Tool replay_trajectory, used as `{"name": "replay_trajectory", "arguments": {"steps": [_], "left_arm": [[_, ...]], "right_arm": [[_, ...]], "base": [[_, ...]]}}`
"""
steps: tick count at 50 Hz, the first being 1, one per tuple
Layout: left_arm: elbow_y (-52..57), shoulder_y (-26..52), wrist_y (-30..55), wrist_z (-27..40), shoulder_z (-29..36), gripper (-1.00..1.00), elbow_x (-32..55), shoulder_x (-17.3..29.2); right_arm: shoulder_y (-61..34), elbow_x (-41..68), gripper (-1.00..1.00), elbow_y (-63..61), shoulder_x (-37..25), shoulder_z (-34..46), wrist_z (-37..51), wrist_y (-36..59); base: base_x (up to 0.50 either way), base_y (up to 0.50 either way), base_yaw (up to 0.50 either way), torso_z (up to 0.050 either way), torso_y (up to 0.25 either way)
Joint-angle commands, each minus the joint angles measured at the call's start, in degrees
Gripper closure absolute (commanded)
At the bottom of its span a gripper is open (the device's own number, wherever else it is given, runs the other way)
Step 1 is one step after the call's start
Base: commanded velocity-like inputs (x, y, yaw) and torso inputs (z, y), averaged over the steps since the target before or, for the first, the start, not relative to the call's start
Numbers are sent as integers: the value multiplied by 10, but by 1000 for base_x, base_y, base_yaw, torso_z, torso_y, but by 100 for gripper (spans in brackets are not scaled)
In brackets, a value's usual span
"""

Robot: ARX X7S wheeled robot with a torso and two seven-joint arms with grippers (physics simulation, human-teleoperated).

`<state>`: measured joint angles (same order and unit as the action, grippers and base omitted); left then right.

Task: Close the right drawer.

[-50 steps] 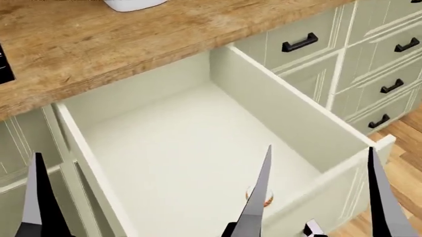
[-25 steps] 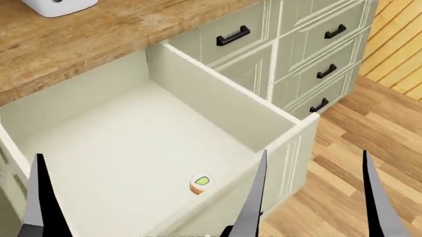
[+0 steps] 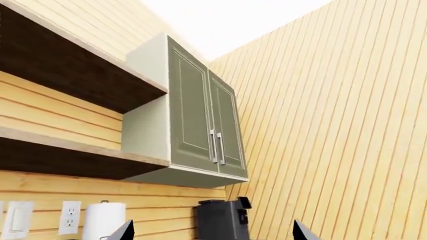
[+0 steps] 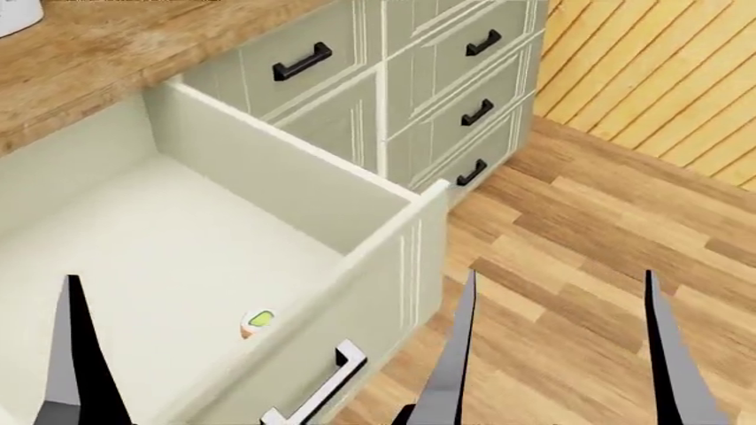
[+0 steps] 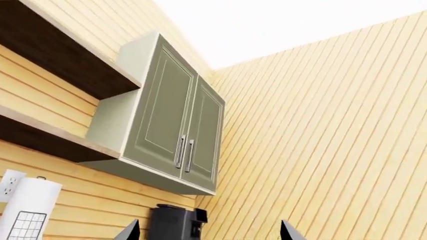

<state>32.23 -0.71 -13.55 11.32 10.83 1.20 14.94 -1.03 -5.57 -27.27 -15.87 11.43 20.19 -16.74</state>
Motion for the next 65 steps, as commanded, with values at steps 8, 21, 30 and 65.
{"name": "replay_trajectory", "arguments": {"steps": [8, 21, 30, 65], "left_arm": [[3, 0, 1, 6, 5, -100, -3, 5], [0, 1, -2, 9, 8, -100, -2, 8], [-4, 2, -2, 11, 11, -100, -1, 9], [-4, 4, -3, 19, 20, -100, -1, 16]], "right_arm": [[-1, 0, -100, 9, -4, 3, 6, -5], [-1, 0, -100, 10, -6, 5, 10, -6], [5, 45, -100, 45, 7, -11, 35, -42], [1, 5, -100, 14, -6, 8, 29, 4]], "base": [[-21, 30, -500, 0, 0], [-20, 32, -500, 0, 0], [-4, 7, -206, 0, 0], [120, 59, 0, 0, 0]]}}
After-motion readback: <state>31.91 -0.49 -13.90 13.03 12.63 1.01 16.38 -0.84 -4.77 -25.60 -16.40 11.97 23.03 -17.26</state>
